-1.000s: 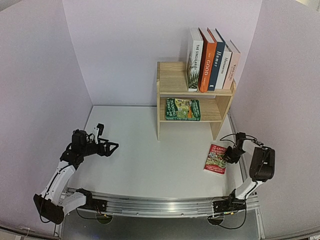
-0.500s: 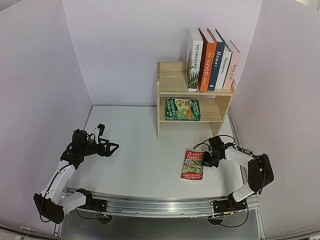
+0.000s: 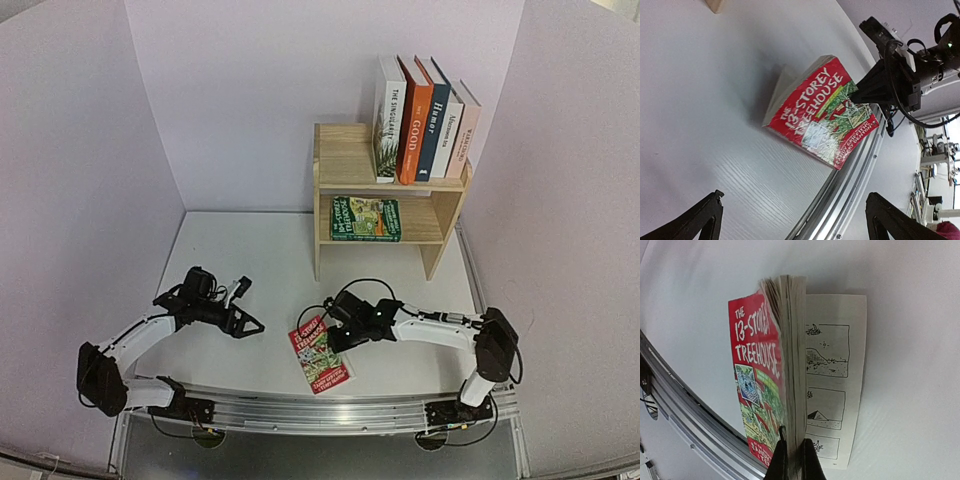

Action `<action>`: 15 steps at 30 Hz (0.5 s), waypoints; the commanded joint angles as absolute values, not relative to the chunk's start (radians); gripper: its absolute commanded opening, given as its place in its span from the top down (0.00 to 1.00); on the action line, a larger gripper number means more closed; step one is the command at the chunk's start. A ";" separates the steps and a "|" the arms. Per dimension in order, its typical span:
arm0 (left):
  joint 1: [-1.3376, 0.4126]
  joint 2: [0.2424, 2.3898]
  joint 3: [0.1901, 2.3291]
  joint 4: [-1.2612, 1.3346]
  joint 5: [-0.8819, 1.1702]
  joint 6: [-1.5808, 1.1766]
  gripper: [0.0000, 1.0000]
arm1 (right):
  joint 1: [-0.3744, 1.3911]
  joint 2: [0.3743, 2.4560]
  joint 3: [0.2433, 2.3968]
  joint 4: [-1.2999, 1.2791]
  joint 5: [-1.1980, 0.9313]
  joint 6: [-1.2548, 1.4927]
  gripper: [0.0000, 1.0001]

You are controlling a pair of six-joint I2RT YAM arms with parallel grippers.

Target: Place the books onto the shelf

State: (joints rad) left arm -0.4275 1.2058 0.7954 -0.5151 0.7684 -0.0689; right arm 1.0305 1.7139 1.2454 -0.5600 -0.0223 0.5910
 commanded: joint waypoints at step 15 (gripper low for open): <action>-0.484 1.296 0.817 -0.502 0.939 0.144 0.00 | 1.109 1.694 1.514 -0.365 -0.185 0.226 1.00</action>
